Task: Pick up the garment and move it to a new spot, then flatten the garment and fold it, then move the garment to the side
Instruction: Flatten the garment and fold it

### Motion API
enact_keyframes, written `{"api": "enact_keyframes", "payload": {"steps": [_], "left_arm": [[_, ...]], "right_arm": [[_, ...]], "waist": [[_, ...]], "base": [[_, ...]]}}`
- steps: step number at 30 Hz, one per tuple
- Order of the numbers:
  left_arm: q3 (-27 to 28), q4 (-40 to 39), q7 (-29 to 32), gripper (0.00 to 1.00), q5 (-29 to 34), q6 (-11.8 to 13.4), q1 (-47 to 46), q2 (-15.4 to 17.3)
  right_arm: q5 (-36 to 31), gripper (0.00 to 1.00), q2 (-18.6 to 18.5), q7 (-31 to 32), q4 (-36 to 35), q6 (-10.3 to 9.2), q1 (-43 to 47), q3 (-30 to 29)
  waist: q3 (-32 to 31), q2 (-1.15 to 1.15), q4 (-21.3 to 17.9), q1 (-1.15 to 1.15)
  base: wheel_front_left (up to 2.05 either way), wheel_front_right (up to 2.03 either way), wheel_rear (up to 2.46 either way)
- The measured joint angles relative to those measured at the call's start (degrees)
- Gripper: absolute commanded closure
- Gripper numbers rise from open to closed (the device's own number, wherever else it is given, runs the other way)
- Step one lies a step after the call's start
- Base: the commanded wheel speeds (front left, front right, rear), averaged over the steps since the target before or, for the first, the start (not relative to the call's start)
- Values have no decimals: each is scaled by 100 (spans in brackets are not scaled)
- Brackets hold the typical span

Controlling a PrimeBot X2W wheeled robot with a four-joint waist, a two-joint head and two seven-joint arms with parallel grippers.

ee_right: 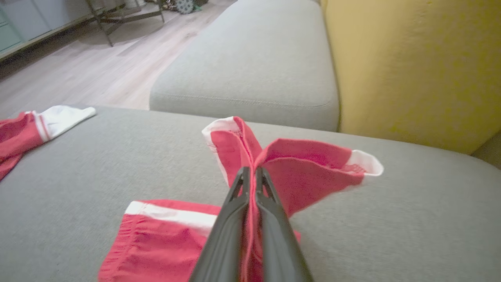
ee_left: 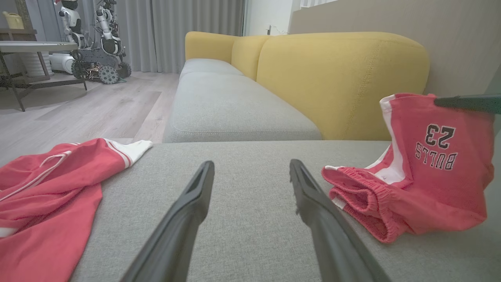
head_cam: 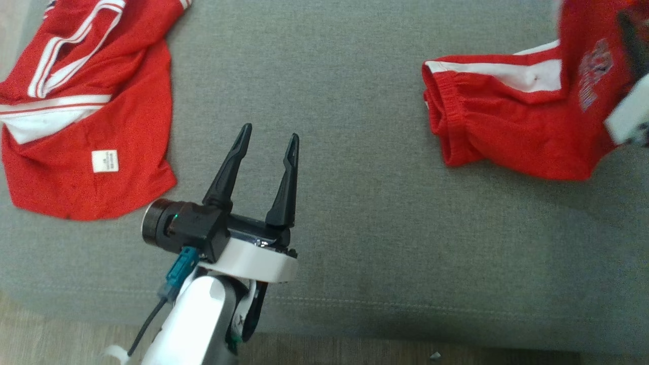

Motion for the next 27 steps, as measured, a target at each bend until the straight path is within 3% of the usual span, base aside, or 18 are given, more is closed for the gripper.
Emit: {"api": "enact_keyframes", "payload": {"steps": [12,13,14,22,27], "left_arm": [[-60,69,0,0,-146,-23,83,1],[-67,74,0,0,-158,-35,83,1],[-67,74,0,0,-158,-35,83,1],[-91,182,0,0,-199,-34,166,1],[-5,101,0,0,-200,19,430,2]], "right_arm": [[204,100,563,109,307,0,298,1337],[232,74,621,134,372,0,354,1435],[232,0,621,134,372,0,354,1435],[650,0,848,-121,175,0,711,2065],[673,0,838,-961,-372,1,1241,1894]], "waist": [[-60,0,347,0],[-67,0,373,0],[-67,0,373,0],[-311,0,443,0],[-583,0,395,0]], "base": [[0,0,0],[0,0,0],[0,0,0],[0,0,0],[0,0,0]]}}
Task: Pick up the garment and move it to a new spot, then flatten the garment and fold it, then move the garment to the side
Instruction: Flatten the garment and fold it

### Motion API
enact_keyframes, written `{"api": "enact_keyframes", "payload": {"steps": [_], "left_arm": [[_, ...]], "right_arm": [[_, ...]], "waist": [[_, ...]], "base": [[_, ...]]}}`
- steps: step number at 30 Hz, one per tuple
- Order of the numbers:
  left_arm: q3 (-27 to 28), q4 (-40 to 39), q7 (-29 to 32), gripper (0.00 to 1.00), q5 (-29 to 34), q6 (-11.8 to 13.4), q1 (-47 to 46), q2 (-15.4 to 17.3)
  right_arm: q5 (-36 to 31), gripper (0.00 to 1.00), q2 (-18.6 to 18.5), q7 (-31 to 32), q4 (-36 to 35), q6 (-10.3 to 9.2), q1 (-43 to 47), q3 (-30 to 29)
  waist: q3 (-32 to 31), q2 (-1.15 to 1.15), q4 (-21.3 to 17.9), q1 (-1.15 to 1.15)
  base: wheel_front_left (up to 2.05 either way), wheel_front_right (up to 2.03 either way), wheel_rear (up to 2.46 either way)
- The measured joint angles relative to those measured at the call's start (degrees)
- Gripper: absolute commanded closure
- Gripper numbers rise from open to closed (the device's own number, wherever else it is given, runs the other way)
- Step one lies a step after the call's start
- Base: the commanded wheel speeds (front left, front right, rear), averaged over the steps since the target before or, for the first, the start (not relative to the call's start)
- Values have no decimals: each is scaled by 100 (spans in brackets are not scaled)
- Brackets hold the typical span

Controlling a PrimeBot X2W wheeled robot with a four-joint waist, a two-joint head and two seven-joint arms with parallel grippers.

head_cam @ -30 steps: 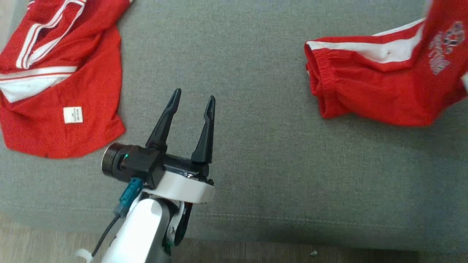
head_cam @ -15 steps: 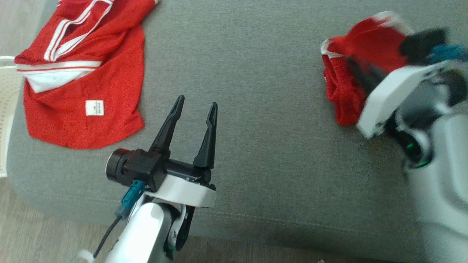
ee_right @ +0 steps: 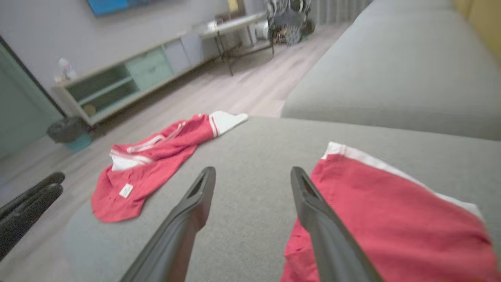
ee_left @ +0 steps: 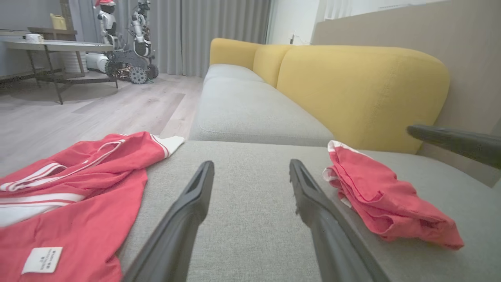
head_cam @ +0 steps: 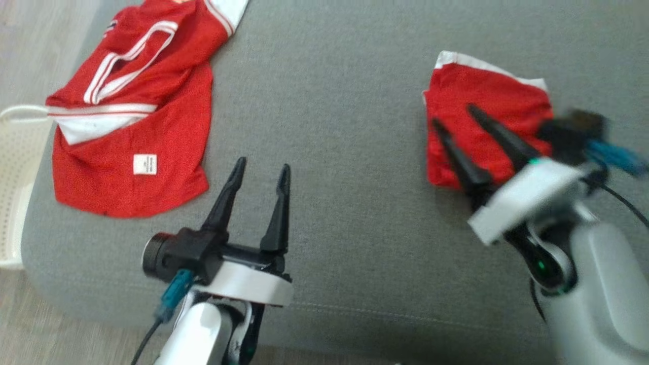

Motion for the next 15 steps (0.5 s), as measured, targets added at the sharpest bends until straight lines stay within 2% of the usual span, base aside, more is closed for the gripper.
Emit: {"api": "enact_keyframes", "payload": {"steps": [5,6,9,12,15], "left_arm": [[285,-233,0,0,-101,135,388,2],[433,-288,0,0,-101,147,586,4],[636,-319,0,0,-42,151,863,8],[797,-368,0,0,10,148,1083,8],[913,-464,0,0,214,142,1260,10]], "right_arm": [[-264,0,118,-1656,-87,-2,794,-649],[-472,0,169,-2295,47,-2,1025,-847],[-861,0,241,-3153,387,-2,1272,-1202],[-1198,0,366,-3791,756,-2,1467,-1441],[-1456,0,455,-4031,984,-2,1625,-1485]], "waist": [[-312,0,-124,0],[-437,0,-188,0],[-607,0,-295,0],[-778,0,-390,0],[-952,0,-460,0]], "base": [[0,0,0],[0,0,0],[0,0,0],[0,0,0],[0,0,0]]}}
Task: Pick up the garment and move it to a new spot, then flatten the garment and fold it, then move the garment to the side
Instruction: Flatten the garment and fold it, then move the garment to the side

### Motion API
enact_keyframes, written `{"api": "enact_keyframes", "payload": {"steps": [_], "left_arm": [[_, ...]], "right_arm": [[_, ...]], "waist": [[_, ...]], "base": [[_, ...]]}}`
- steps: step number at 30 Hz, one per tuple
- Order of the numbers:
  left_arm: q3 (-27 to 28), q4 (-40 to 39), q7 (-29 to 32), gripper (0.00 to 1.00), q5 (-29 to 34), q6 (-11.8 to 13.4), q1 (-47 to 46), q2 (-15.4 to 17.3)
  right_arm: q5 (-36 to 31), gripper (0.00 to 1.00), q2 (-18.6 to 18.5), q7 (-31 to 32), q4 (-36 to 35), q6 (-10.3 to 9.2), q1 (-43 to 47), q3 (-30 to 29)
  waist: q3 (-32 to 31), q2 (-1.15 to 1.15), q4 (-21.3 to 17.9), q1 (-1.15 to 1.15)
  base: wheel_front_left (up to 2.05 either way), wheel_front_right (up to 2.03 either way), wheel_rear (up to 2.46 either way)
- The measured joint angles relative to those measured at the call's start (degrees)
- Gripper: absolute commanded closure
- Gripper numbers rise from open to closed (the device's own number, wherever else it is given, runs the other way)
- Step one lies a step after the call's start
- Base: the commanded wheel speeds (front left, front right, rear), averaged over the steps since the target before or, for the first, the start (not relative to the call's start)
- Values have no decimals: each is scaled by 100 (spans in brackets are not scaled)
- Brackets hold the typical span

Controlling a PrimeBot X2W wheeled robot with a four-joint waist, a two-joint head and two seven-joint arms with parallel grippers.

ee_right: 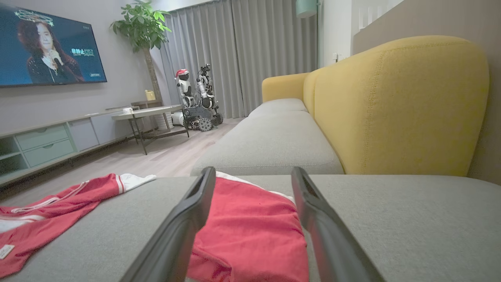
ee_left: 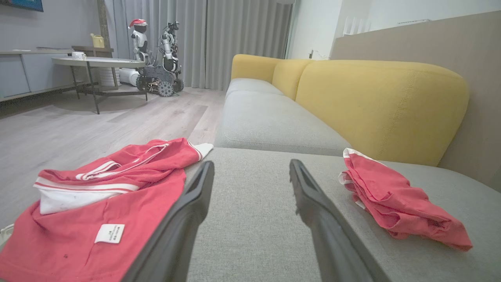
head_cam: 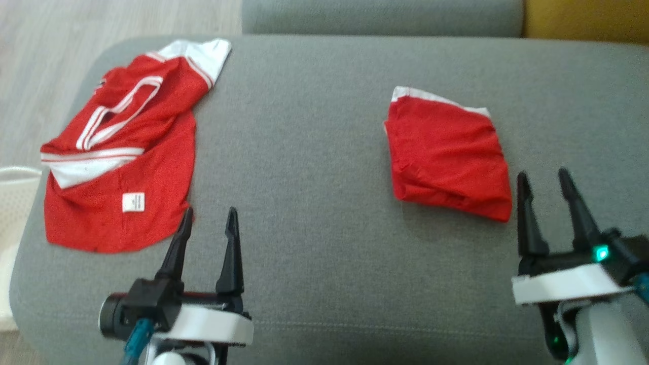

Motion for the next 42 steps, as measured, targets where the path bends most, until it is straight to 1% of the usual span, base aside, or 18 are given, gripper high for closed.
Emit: {"api": "enact_keyframes", "payload": {"steps": [3,7,10,15,25,42], "left_arm": [[43,-47,0,0,65,-1,192,4],[59,-112,1,0,216,-7,493,16],[82,-116,1,0,300,-36,532,20],[149,-116,1,0,377,-53,537,20],[158,-110,1,0,406,-52,625,20],[156,-98,1,0,433,-56,623,20]], "right_arm": [[-172,0,91,-60,114,0,169,-44],[-325,0,257,-64,8,0,525,-153],[-455,0,344,-64,-49,0,740,-156],[-492,0,450,-64,-52,0,893,-149],[-491,0,466,-64,-52,0,978,-126],[-483,0,467,-64,-67,0,978,-149]], "waist": [[-196,0,-48,0],[-412,0,-98,0],[-467,0,-125,0],[-521,0,-145,0],[-569,0,-174,0],[-466,0,-133,0]], "base": [[0,0,0],[0,0,0],[0,0,0],[0,0,0],[0,0,0],[0,0,0]]}}
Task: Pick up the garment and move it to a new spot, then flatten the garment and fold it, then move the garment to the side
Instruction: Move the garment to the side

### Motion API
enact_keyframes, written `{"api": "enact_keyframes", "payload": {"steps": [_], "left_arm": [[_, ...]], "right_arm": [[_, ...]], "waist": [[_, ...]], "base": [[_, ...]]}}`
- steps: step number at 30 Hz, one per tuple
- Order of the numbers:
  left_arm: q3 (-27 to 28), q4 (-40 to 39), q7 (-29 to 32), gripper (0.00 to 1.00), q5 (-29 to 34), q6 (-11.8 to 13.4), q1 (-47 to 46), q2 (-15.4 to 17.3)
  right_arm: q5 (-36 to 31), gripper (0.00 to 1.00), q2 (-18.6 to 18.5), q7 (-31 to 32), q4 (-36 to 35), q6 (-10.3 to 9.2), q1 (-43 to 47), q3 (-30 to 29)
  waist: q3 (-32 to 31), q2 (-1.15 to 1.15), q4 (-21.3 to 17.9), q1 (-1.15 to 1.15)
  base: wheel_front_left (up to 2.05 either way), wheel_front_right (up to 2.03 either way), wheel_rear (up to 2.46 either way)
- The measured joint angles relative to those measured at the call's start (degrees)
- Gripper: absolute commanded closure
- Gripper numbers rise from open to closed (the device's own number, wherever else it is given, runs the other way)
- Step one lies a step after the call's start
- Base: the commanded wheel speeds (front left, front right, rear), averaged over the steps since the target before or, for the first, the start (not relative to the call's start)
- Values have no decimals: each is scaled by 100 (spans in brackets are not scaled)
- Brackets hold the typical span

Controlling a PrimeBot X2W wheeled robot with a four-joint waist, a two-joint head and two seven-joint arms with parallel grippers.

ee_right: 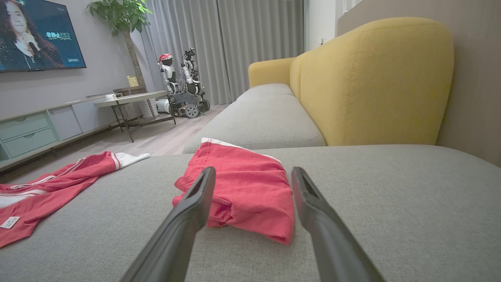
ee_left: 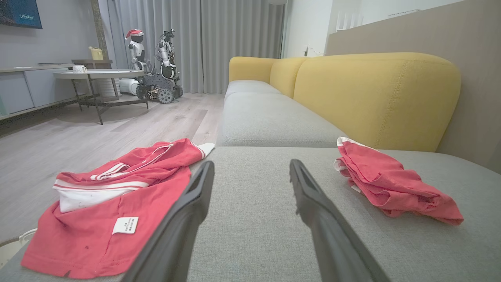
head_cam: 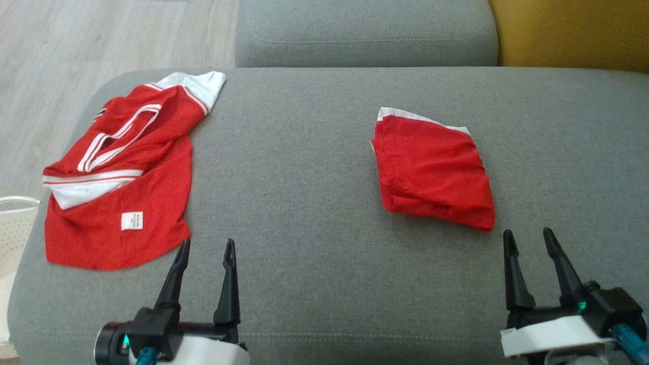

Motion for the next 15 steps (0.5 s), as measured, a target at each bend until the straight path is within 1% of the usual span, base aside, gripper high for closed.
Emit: {"api": "enact_keyframes", "payload": {"steps": [4,6,8,10,11,15], "left_arm": [[-13,0,0,0,25,-1,-2,0],[-34,0,0,0,60,-24,-7,0],[-87,0,0,0,99,-48,-23,1],[-142,-1,0,0,119,-57,-57,0],[-162,-1,0,0,119,-100,-85,1],[-345,0,0,0,179,-158,-363,1]], "right_arm": [[83,0,1,0,87,0,-19,-36],[148,0,3,-1,283,0,-70,-99],[158,0,3,0,645,0,-233,-191],[163,0,3,16,1062,0,-548,-285],[172,0,4,55,1238,0,-761,-354],[453,0,-35,452,1873,0,-1854,-659]], "waist": [[33,0,3,0],[61,0,4,0],[97,0,7,0],[155,0,18,0],[204,0,26,0],[457,0,77,0]], "base": [[0,0,0],[0,0,0],[0,0,0],[0,0,0],[0,0,0],[0,0,0]]}}
